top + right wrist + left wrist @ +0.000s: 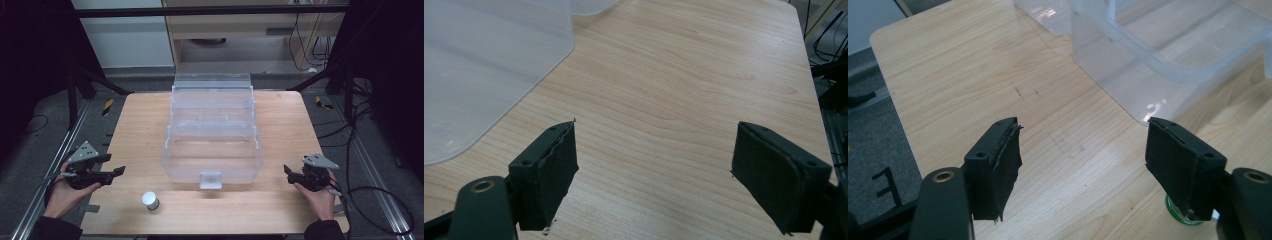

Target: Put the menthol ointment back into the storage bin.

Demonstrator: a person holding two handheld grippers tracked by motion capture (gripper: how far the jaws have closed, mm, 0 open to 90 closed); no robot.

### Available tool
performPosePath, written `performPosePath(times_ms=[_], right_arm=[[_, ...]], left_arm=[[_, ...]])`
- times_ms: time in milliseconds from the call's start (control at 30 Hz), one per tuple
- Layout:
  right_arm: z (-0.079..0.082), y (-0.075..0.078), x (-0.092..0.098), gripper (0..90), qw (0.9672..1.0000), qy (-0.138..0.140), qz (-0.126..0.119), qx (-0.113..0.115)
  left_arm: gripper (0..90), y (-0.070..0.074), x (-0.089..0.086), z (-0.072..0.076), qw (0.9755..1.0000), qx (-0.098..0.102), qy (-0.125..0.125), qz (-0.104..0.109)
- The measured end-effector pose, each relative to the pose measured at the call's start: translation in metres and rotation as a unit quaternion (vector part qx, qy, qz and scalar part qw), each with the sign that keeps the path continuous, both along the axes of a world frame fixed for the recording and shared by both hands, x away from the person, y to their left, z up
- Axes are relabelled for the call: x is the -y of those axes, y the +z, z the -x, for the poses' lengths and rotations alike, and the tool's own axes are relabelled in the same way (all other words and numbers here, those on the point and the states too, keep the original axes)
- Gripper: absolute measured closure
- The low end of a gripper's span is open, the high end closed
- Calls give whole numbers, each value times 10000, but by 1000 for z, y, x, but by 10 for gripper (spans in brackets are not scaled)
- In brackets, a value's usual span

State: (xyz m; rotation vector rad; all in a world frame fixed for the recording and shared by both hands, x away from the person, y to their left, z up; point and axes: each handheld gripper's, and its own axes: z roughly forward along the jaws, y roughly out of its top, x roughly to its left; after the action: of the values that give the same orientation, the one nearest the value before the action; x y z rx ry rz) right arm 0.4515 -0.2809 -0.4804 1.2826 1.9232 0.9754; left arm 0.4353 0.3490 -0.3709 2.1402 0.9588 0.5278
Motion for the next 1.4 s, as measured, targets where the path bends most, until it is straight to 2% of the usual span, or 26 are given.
performPosePath(times_ms=[33, 133, 300, 367, 600, 633, 667, 933, 967, 1000, 1033, 1100, 1300, 1333, 1367, 1400], right_arm=[[0, 0, 0, 183, 10000, 0, 0, 0], [0, 0, 1, 180, 10000, -37, 21, 8], [0, 0, 1, 180, 10000, -43, 68, -11], [0, -1, 1, 179, 9999, -20, 110, -21], [-1, -1, 1, 178, 9999, -10, 146, -31], [-1, -1, 0, 178, 9999, -8, 153, -44], [-1, -2, 0, 177, 9998, -3, 172, -57], [-1, -2, 0, 176, 9996, 8, 249, -90], [-1, -2, 0, 176, 9996, 8, 249, -90], [-1, -2, 0, 175, 9996, 17, 250, -115], [-1, -2, 0, 175, 9996, 17, 250, -115], [-2, -3, 0, 175, 9996, 8, 263, -121], [-2, -3, 0, 175, 9995, 2, 284, -142], [-2, -3, 0, 175, 9995, 2, 290, -142], [-2, -3, -1, 175, 9995, 3, 288, -150], [-2, -3, -1, 175, 9995, 10, 283, -157]], left_arm=[[294, 0, 0, 0, 10000, 0, 0, 0], [287, 6, 3, 0, 9994, -36, -254, -234], [281, 11, 10, 1, 9967, -106, -623, -513], [277, 12, 14, 1, 9941, -165, -859, -644], [262, 10, 28, 2, 9849, -257, -1370, -1026], [261, 10, 28, 2, 9849, -257, -1370, -1026], [257, 10, 31, 2, 9819, -274, -1498, -1123], [244, 5, 44, 4, 9688, -362, -1963, -1467], [244, 5, 44, 4, 9688, -362, -1963, -1467], [244, 4, 46, 5, 9664, -383, -2038, -1522], [244, 4, 46, 5, 9664, -383, -2038, -1522], [247, 2, 50, 5, 9623, -435, -2158, -1600], [259, -1, 58, 6, 9543, -545, -2340, -1777], [263, -1, 60, 6, 9520, -578, -2388, -1826], [265, -2, 61, 7, 9510, -582, -2416, -1839], [266, -3, 62, 6, 9486, -603, -2469, -1886]])
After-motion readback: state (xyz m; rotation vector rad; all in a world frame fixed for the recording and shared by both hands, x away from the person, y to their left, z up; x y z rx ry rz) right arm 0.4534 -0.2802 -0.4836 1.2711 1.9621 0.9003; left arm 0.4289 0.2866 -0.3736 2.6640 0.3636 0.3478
